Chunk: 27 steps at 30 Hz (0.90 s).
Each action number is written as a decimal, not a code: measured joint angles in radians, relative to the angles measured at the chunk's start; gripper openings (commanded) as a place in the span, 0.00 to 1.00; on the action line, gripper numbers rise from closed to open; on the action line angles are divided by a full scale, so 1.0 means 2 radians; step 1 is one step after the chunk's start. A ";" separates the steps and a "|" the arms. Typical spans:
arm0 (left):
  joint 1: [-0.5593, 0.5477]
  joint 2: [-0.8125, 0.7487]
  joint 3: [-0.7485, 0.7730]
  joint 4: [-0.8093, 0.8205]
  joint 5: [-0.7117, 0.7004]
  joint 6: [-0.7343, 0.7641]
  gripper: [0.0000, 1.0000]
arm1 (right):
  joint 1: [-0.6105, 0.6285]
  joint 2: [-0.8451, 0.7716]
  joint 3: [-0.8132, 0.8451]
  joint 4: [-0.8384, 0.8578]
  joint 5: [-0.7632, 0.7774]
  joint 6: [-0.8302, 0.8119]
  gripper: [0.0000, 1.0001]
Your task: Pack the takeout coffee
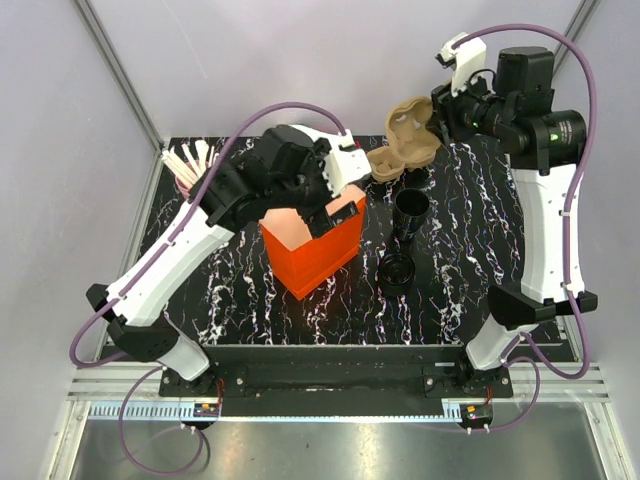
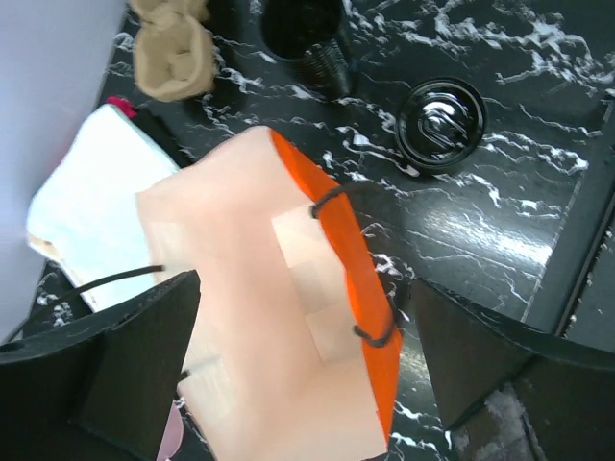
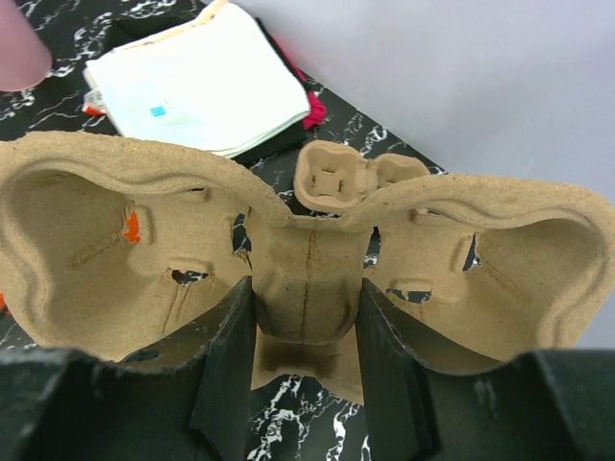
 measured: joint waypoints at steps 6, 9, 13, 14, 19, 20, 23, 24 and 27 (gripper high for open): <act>0.053 -0.019 0.031 0.014 -0.011 -0.013 0.99 | 0.047 0.001 -0.007 0.000 0.012 0.005 0.41; 0.108 -0.045 0.031 0.024 -0.008 -0.022 0.99 | 0.080 0.006 -0.011 -0.001 0.022 0.006 0.41; 0.185 -0.095 -0.010 0.065 -0.006 -0.036 0.99 | 0.128 0.020 -0.013 0.000 0.044 0.008 0.41; 0.198 -0.105 -0.024 0.073 -0.003 -0.039 0.99 | 0.140 0.024 -0.014 0.000 0.048 0.008 0.41; 0.230 -0.108 -0.079 0.108 0.017 -0.050 0.99 | 0.195 0.043 -0.017 0.000 0.080 0.009 0.41; 0.232 -0.101 -0.088 0.114 0.022 -0.051 0.99 | 0.208 0.047 -0.018 0.000 0.088 0.009 0.41; 0.240 -0.074 -0.101 0.124 0.037 -0.057 0.99 | 0.244 0.059 -0.026 0.000 0.113 0.009 0.41; 0.243 -0.065 -0.103 0.129 0.043 -0.061 0.99 | 0.255 0.062 -0.031 0.001 0.122 0.009 0.41; 0.257 -0.048 -0.105 0.143 0.061 -0.071 0.99 | 0.285 0.074 -0.044 0.001 0.150 0.010 0.41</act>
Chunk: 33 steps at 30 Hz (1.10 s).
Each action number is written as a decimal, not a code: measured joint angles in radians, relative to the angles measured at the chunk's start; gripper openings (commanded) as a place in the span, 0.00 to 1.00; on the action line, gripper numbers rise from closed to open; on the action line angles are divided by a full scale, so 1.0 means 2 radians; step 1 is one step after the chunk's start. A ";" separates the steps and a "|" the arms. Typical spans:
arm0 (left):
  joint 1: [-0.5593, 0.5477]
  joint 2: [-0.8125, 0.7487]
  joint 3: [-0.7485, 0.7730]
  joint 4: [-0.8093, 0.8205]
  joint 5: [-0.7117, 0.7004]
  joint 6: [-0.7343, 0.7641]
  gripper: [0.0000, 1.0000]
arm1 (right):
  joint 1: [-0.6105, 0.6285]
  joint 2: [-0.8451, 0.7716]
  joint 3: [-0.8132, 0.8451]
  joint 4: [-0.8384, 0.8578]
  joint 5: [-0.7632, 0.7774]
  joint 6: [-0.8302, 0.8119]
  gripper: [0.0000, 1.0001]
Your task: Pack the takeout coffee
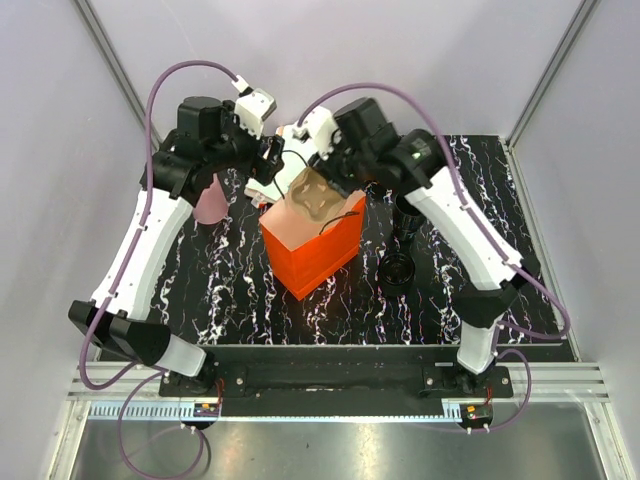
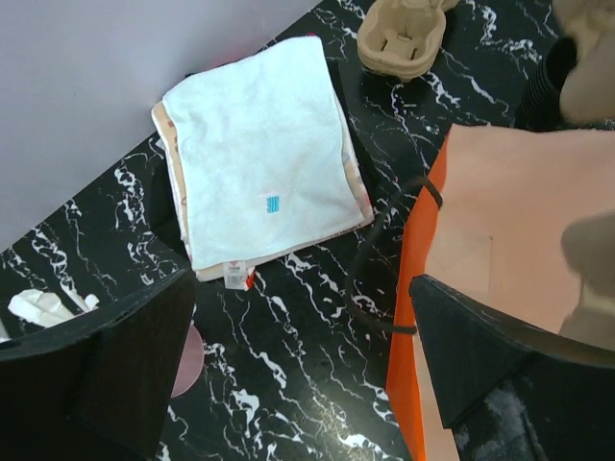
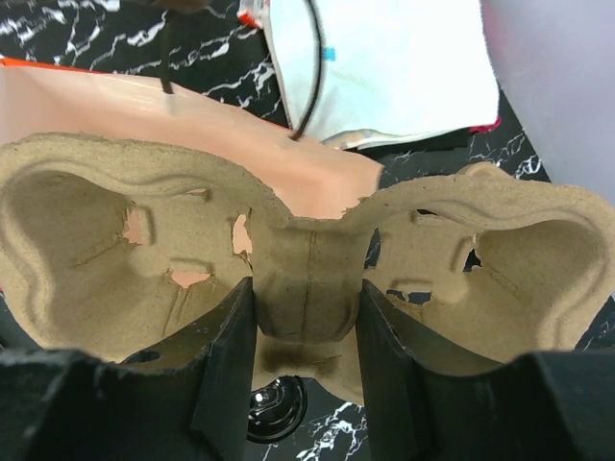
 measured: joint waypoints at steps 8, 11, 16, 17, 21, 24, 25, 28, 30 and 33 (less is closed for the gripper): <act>0.023 0.012 -0.001 0.035 0.055 -0.025 0.99 | 0.053 0.025 -0.035 0.011 0.077 0.008 0.41; 0.027 0.012 -0.003 0.043 0.067 -0.032 0.99 | 0.069 0.029 -0.045 0.014 0.105 0.012 0.41; 0.034 0.012 -0.020 0.064 0.075 -0.044 0.99 | 0.079 0.039 -0.045 0.018 0.140 0.016 0.41; 0.035 0.012 -0.024 0.067 0.075 -0.047 0.97 | 0.079 0.041 -0.044 0.018 0.144 0.016 0.40; 0.038 0.012 -0.039 0.078 0.075 -0.056 0.87 | 0.080 0.050 -0.044 0.020 0.161 0.017 0.40; 0.040 0.012 -0.048 0.083 0.076 -0.063 0.79 | 0.082 0.057 -0.044 0.025 0.172 0.018 0.40; 0.040 0.012 -0.051 0.084 0.076 -0.064 0.76 | 0.083 0.059 -0.044 0.027 0.177 0.018 0.40; 0.040 0.012 -0.056 0.089 0.080 -0.070 0.67 | 0.085 0.063 -0.043 0.030 0.183 0.017 0.40; 0.039 0.012 -0.057 0.090 0.083 -0.076 0.62 | 0.088 0.064 -0.041 0.035 0.188 0.015 0.40; 0.034 0.012 -0.057 0.093 0.087 -0.086 0.53 | 0.098 0.065 -0.044 0.045 0.193 0.014 0.41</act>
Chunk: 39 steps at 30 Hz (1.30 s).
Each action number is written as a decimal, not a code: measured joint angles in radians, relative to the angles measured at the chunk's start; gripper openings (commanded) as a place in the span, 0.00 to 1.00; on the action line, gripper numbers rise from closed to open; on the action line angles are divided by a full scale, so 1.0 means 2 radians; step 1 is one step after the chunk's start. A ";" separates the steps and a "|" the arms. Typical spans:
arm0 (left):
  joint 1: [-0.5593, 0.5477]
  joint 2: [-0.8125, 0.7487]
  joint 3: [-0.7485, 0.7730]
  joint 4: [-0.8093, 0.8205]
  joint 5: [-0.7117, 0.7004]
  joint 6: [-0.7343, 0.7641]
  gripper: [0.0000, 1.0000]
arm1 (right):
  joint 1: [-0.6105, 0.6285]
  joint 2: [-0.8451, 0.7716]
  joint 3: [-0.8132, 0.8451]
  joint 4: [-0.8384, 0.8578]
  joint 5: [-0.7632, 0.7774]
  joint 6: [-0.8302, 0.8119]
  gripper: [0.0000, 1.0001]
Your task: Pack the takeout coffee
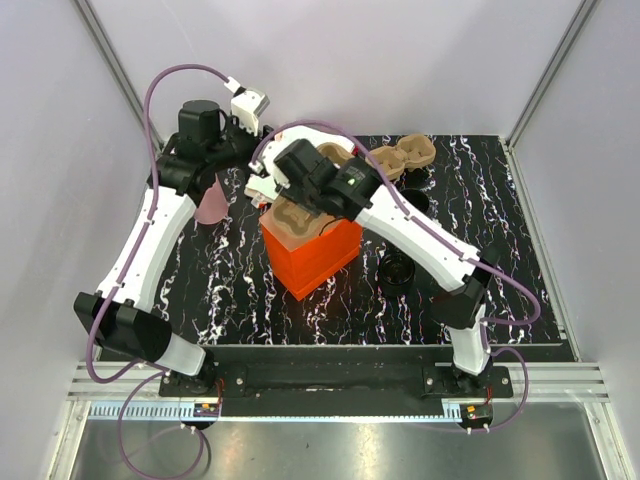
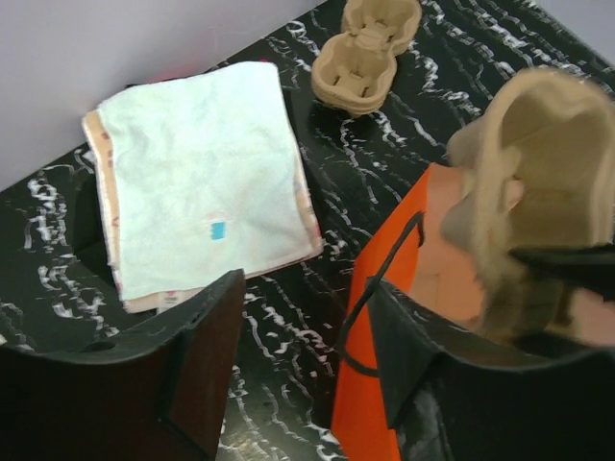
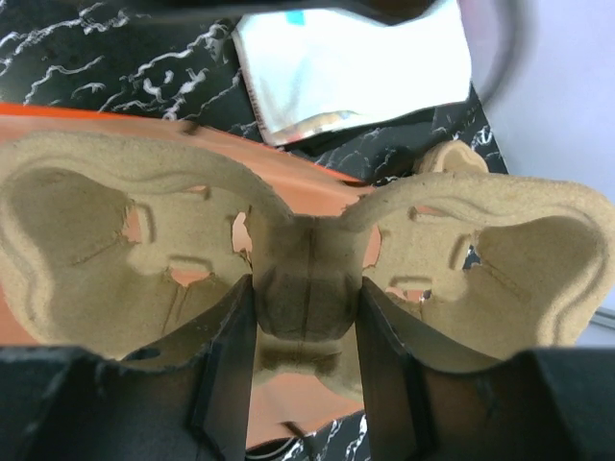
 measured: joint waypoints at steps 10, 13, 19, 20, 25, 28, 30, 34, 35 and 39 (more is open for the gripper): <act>-0.008 -0.003 0.000 0.003 -0.023 -0.051 0.25 | 0.057 0.006 -0.059 0.022 0.014 -0.001 0.41; -0.008 -0.010 -0.004 0.002 -0.040 -0.065 0.15 | 0.057 0.006 -0.067 0.026 0.023 -0.002 0.41; -0.009 -0.018 -0.010 0.001 -0.081 -0.094 0.00 | 0.057 0.006 -0.078 0.039 0.028 -0.002 0.41; -0.009 -0.018 -0.010 0.001 -0.090 -0.099 0.00 | 0.057 0.006 -0.080 0.040 0.027 0.001 0.41; -0.009 -0.023 -0.014 -0.003 -0.132 -0.130 0.00 | 0.057 0.006 -0.084 0.037 0.027 0.008 0.41; -0.009 -0.030 -0.017 -0.010 -0.154 -0.145 0.00 | 0.056 0.007 -0.078 0.035 0.027 0.012 0.40; -0.009 -0.036 -0.019 -0.017 -0.172 -0.157 0.00 | 0.054 0.011 -0.066 0.033 0.025 0.016 0.40; -0.009 -0.045 -0.019 -0.019 -0.205 -0.175 0.00 | 0.050 0.022 -0.037 0.029 0.006 0.024 0.39; -0.008 -0.047 -0.019 -0.020 -0.212 -0.179 0.00 | 0.049 0.026 -0.030 0.027 -0.001 0.027 0.40; -0.008 -0.048 -0.024 -0.021 -0.229 -0.191 0.00 | 0.049 0.038 -0.014 0.018 -0.030 0.037 0.40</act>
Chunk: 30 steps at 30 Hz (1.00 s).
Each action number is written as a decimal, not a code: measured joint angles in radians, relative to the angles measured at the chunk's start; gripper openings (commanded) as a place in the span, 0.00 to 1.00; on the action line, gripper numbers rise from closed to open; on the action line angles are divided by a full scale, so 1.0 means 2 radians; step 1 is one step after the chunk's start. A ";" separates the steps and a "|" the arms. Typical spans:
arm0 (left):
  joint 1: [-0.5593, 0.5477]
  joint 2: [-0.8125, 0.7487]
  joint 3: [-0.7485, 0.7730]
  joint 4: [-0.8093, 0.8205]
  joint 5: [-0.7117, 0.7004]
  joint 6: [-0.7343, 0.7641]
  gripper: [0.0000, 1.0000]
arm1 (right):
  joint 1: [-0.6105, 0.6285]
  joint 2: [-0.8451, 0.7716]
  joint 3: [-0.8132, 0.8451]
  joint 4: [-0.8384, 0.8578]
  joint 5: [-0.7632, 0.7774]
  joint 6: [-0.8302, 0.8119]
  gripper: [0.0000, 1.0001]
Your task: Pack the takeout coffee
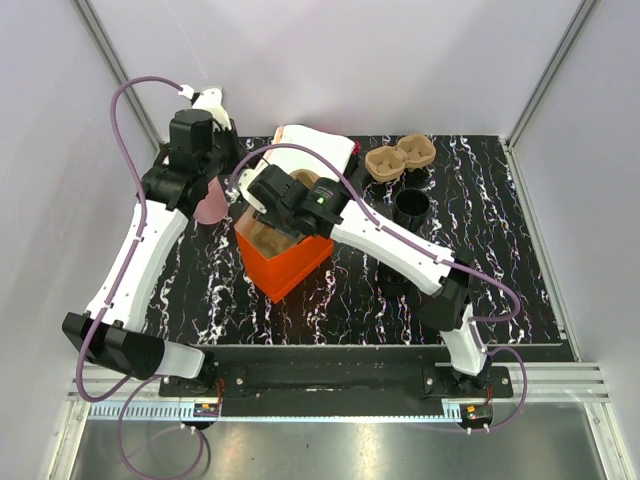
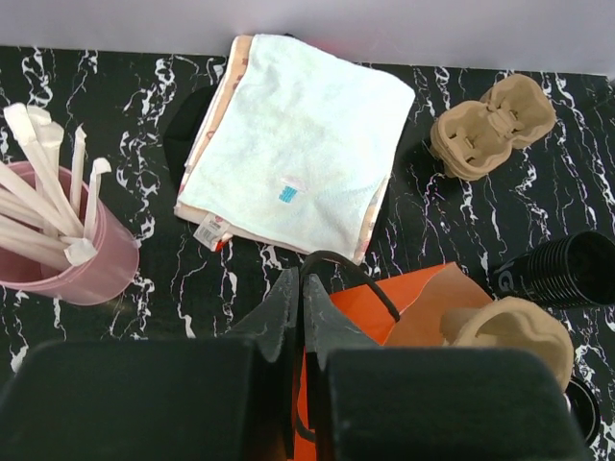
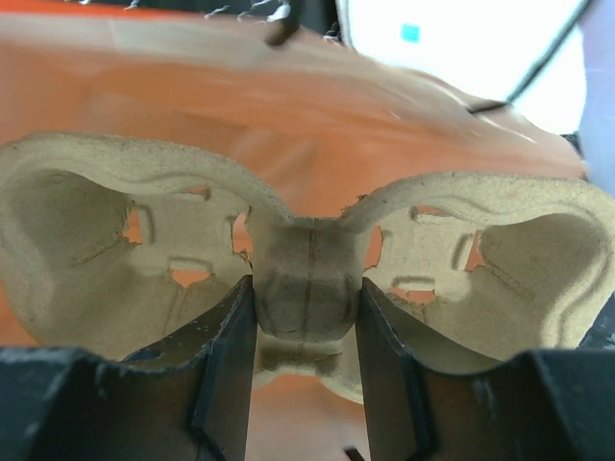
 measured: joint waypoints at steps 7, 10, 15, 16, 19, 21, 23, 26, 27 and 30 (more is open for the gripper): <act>0.000 -0.001 -0.008 -0.009 -0.016 -0.014 0.00 | 0.000 0.021 0.013 -0.014 -0.030 0.005 0.40; 0.000 -0.001 -0.011 -0.011 -0.020 -0.018 0.00 | 0.000 0.031 0.020 -0.015 -0.040 0.008 0.39; 0.000 -0.003 -0.011 -0.011 -0.026 -0.020 0.00 | 0.000 0.043 0.027 -0.017 -0.041 0.010 0.39; 0.000 -0.003 -0.011 -0.011 -0.026 -0.020 0.00 | 0.000 0.045 0.028 -0.017 -0.041 0.011 0.39; 0.000 -0.005 -0.011 -0.011 -0.030 -0.021 0.00 | 0.000 0.046 0.029 -0.019 -0.043 0.015 0.39; 0.000 -0.007 -0.012 -0.011 -0.034 -0.021 0.00 | 0.000 0.046 0.028 -0.019 -0.049 0.018 0.40; 0.000 -0.009 -0.013 -0.011 -0.038 -0.021 0.00 | -0.001 0.046 0.026 -0.020 -0.055 0.022 0.40; 0.000 -0.011 -0.014 -0.013 -0.042 -0.021 0.00 | -0.004 0.046 0.024 -0.024 -0.067 0.027 0.40; 0.000 -0.012 -0.014 -0.013 -0.043 -0.021 0.00 | -0.006 0.046 0.023 -0.025 -0.072 0.028 0.40; 0.000 -0.012 -0.014 -0.013 -0.047 -0.021 0.00 | -0.012 0.046 0.023 -0.029 -0.083 0.031 0.40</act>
